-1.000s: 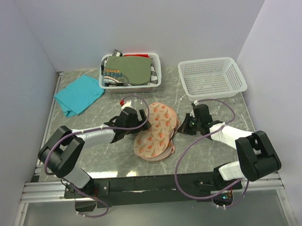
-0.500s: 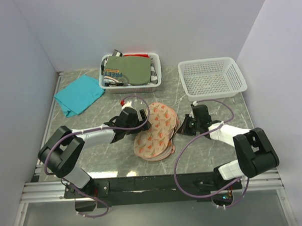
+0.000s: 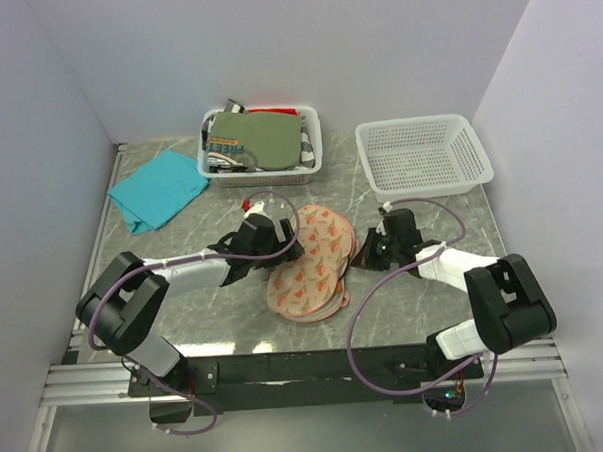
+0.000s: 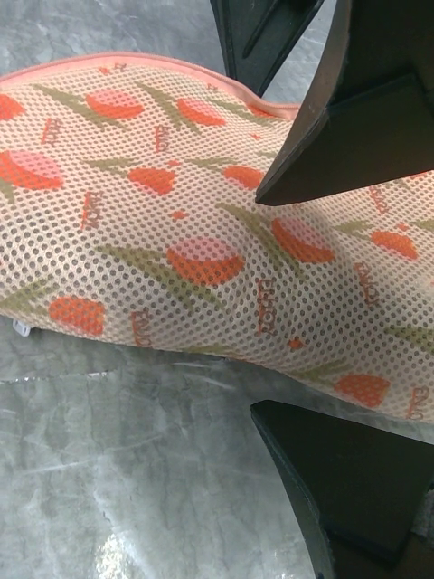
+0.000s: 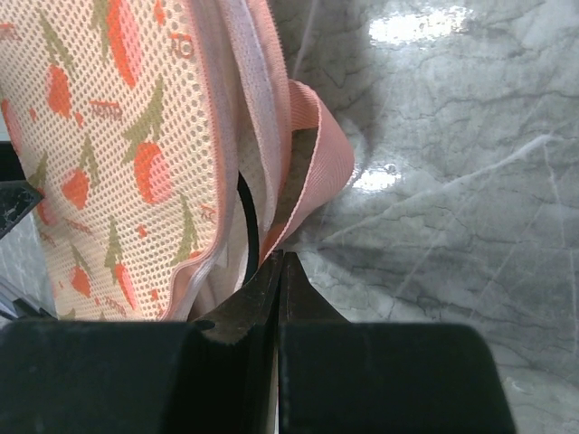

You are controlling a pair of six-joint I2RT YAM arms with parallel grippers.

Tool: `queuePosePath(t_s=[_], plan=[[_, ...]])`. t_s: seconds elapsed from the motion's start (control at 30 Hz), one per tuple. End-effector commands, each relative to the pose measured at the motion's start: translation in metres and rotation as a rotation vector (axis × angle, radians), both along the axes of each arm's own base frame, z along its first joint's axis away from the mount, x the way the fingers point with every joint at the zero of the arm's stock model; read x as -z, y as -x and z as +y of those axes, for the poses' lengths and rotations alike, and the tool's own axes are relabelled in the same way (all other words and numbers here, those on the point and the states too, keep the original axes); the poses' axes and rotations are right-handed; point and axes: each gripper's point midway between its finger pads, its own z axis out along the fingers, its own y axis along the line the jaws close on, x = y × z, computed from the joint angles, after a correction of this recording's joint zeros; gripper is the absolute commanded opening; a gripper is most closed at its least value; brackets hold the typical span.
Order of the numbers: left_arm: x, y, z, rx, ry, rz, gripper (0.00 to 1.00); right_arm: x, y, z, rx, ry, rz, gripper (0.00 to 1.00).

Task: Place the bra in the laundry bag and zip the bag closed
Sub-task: Adjust the bra in the laundry bag.

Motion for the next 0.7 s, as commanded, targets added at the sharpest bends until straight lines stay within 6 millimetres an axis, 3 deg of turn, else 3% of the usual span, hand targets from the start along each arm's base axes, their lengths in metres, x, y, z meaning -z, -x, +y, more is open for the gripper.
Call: queuePosePath(t_s=[0.0,0.4,0.67], plan=[[-0.028,-0.010,-0.020,0.020,0.083,-0.056,0.96,-0.024,-0.017,0.007,-0.020,-0.036,-0.087,0.00],[-0.030,-0.008,-0.026,0.033,0.087,-0.060,0.96,-0.029,-0.014,0.011,-0.035,-0.058,-0.096,0.00],[-0.029,-0.007,-0.030,0.044,0.094,-0.054,0.97,-0.021,-0.015,0.014,-0.051,-0.066,-0.071,0.00]])
